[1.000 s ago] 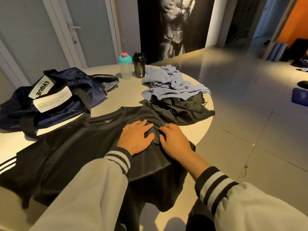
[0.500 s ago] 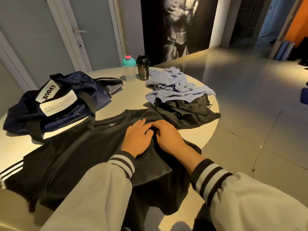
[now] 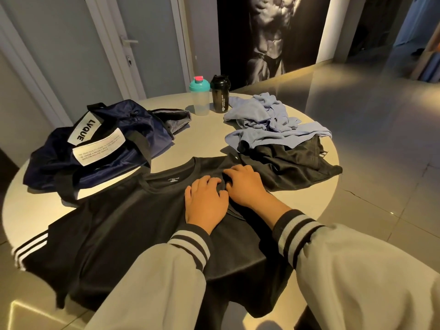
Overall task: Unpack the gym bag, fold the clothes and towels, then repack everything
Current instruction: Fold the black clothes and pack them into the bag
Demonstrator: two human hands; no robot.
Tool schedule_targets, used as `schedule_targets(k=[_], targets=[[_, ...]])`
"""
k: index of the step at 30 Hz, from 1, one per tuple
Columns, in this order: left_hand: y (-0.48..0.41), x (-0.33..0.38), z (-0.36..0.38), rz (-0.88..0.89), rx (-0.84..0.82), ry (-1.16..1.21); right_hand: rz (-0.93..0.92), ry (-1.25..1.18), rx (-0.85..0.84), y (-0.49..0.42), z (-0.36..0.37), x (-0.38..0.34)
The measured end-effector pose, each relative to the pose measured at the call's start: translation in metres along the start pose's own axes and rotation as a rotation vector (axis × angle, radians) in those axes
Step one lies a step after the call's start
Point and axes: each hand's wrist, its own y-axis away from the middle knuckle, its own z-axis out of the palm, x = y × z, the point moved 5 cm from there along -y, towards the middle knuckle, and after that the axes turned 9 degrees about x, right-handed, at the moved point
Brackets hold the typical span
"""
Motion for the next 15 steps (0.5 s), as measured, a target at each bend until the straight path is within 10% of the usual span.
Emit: schedule_targets(k=[6, 15], targets=[[-0.003, 0.001, 0.007, 0.045, -0.161, -0.110, 0.085, 0.079, -0.149, -0.008, 0.008, 0.014], [-0.031, -0.005, 0.011, 0.037, -0.188, -0.025, 0.017, 0.054, 0.086, -0.001, 0.005, 0.008]])
